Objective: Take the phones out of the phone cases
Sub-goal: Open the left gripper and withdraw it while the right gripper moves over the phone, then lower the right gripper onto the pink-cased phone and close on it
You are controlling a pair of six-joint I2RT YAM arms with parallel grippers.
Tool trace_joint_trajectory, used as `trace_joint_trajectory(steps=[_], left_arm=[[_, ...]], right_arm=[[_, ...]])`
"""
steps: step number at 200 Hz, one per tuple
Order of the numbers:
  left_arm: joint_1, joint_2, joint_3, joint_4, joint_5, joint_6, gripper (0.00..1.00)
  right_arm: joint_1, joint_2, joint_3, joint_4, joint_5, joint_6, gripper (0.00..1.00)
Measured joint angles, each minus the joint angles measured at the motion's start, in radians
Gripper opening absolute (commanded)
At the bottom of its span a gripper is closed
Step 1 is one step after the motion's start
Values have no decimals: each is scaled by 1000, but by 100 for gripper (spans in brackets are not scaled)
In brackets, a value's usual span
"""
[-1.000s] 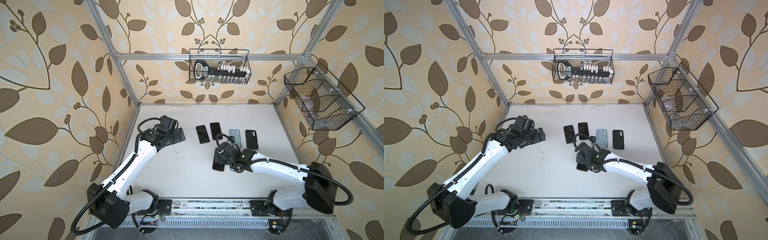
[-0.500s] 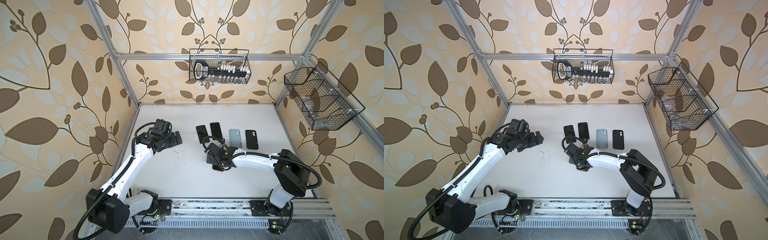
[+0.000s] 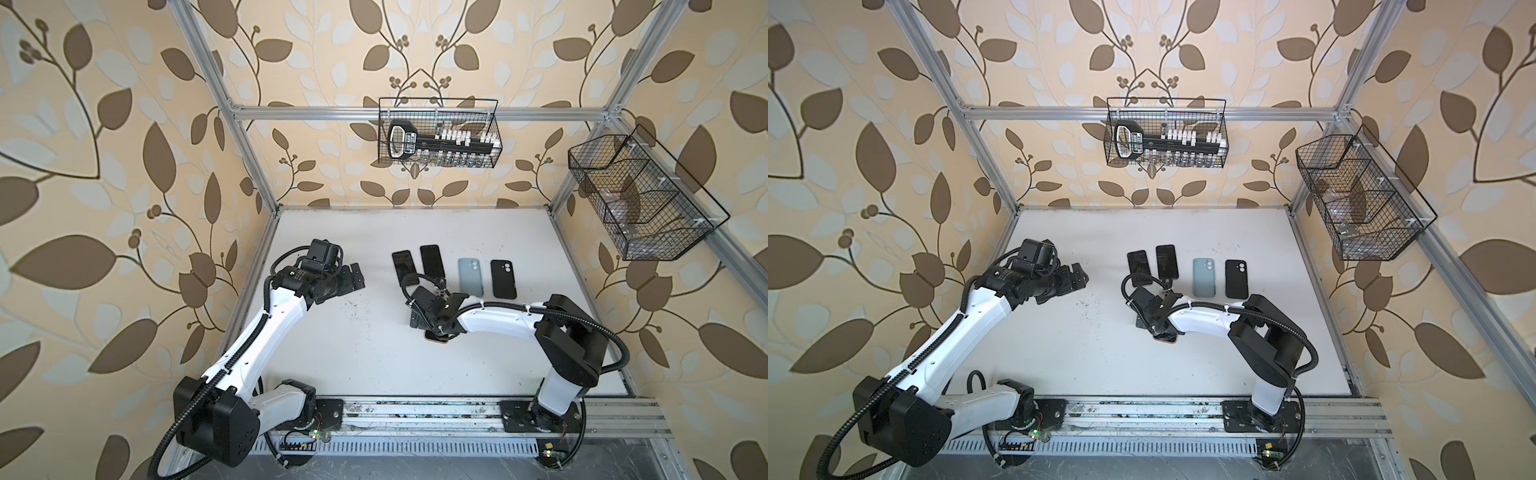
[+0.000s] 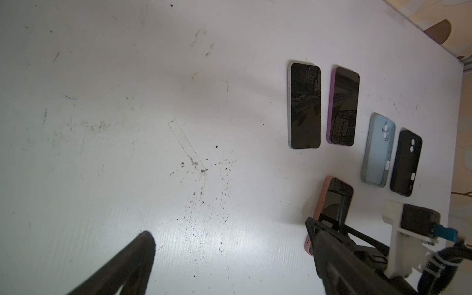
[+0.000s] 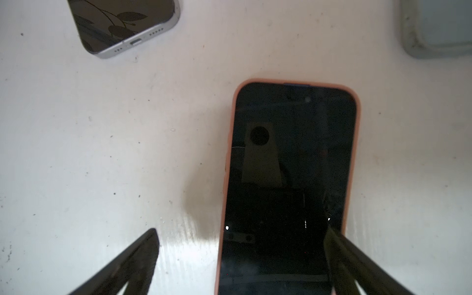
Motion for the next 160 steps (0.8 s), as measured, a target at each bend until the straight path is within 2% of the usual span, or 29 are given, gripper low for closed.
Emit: trace_joint_trajectory(steps=[94,160], left_arm=[[4,2,0,7,3,0,99],[4,14,0,8,6,0,99]], right_arm=[[-17,-64,-23,-27,57,55,100],[-37,-21,-24,-31,37,54,98]])
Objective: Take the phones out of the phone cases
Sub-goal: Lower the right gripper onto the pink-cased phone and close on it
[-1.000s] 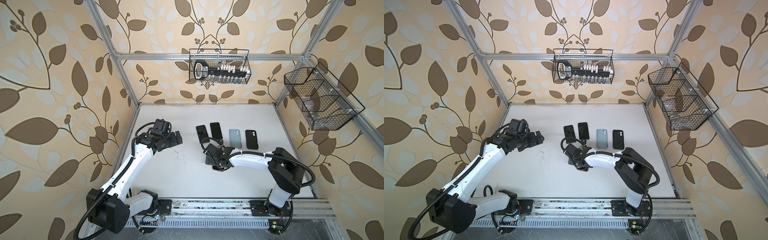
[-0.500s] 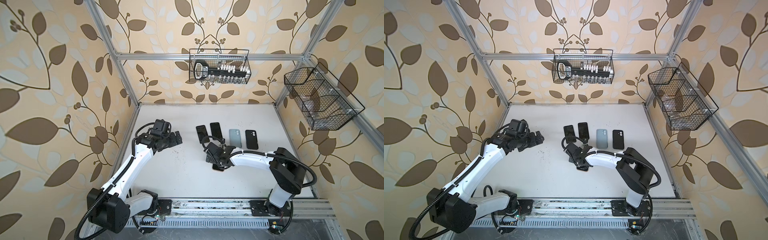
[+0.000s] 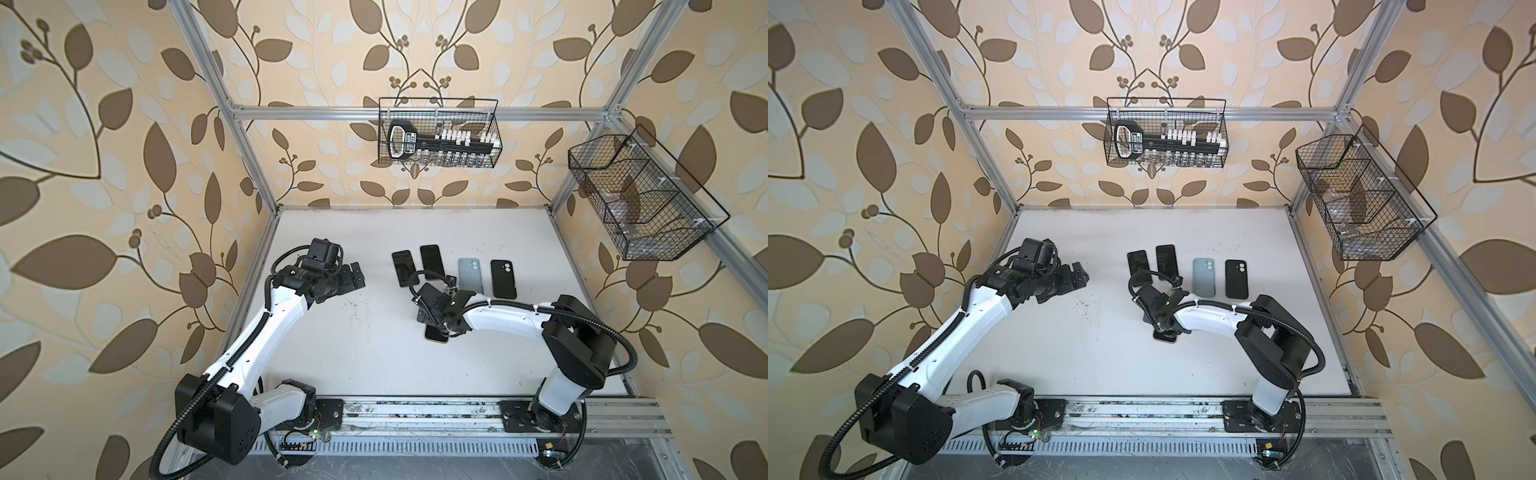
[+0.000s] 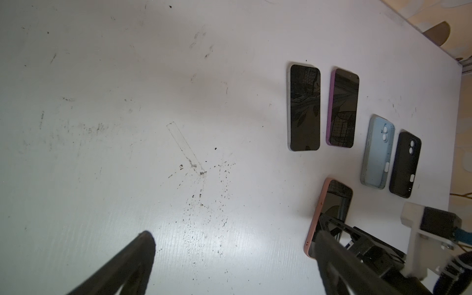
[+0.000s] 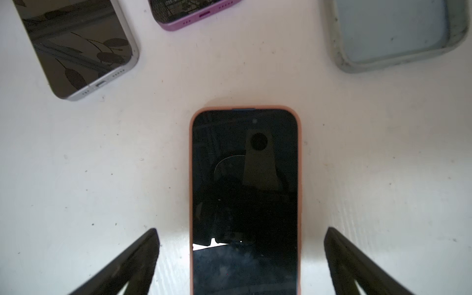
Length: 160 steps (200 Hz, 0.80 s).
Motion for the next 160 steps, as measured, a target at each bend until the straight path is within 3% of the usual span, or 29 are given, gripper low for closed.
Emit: trace_joint_trajectory(steps=[80,127,160], left_arm=[[0,0,0,0,1,0,99],[0,0,0,0,1,0,99],[0,2,-8,2,7,0,99]], right_arm=[[1,66,21,-11,-3,-27,95],[5,93,51,-10,2,-49,86],[10,96,54,8,1,-74,70]])
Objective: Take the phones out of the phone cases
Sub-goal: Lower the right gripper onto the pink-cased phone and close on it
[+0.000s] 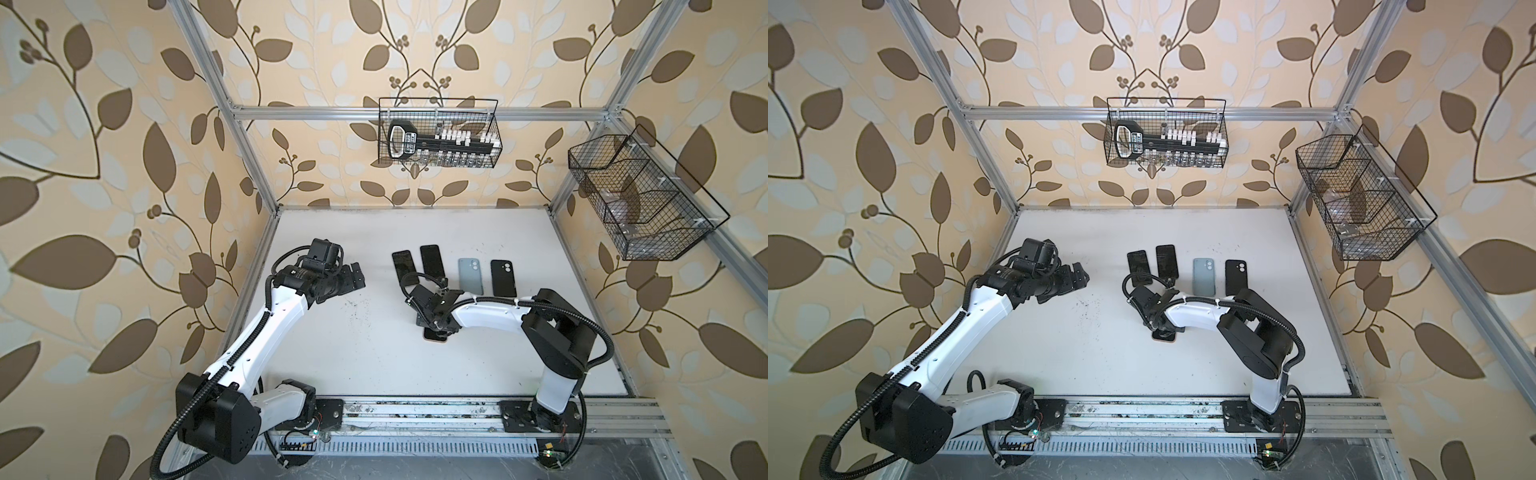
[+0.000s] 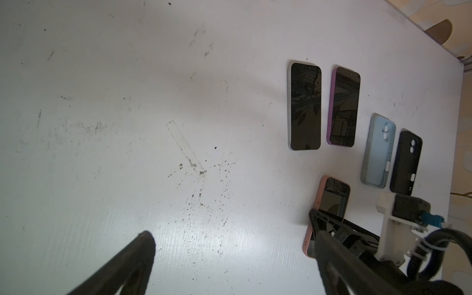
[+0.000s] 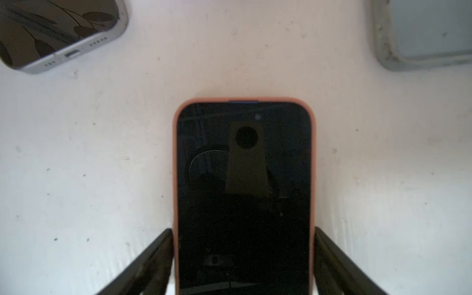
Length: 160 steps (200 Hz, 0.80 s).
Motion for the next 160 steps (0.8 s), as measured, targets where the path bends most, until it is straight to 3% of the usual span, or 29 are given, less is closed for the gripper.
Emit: trace_joint_trajectory(steps=[104,160], left_arm=[[6,32,-56,42,77,-9,99],[6,32,-212,216,232,-63,99]], right_arm=[[-14,-6,0,42,-44,-149,65],[-35,-47,-16,50,-114,-234,63]])
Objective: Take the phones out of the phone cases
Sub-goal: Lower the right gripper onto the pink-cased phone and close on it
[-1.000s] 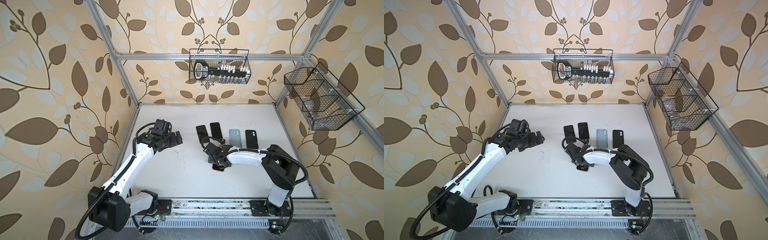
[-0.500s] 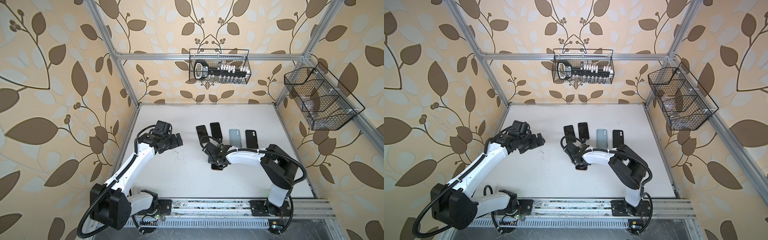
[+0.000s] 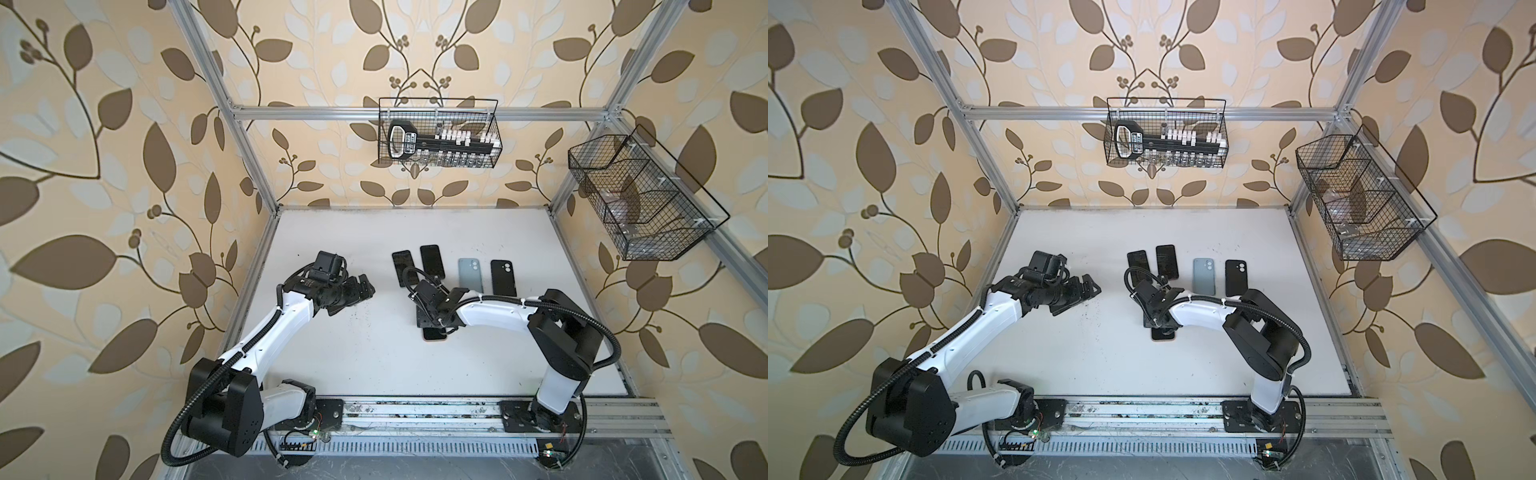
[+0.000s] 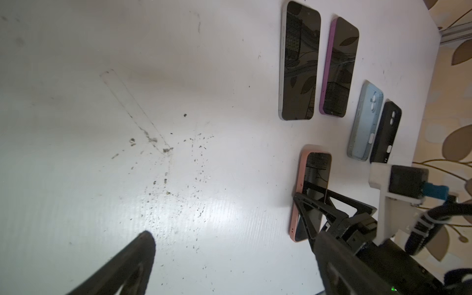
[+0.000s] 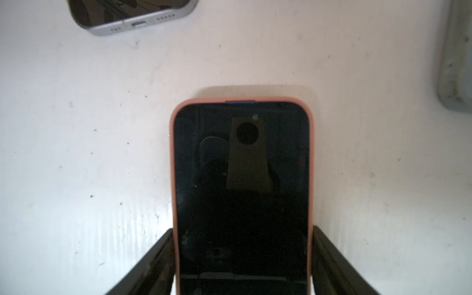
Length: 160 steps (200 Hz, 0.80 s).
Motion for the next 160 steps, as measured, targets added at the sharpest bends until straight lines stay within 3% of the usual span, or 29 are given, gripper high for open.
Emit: trace_joint_trajectory(steps=[72,160], left_arm=[[0,6,-31,96,53,-43,99],[0,6,-31,97,53,-45,99]], right_arm=[[-8,-2,0,5,-28,-56,69],[39,25,10,-37,-3,-58,93]])
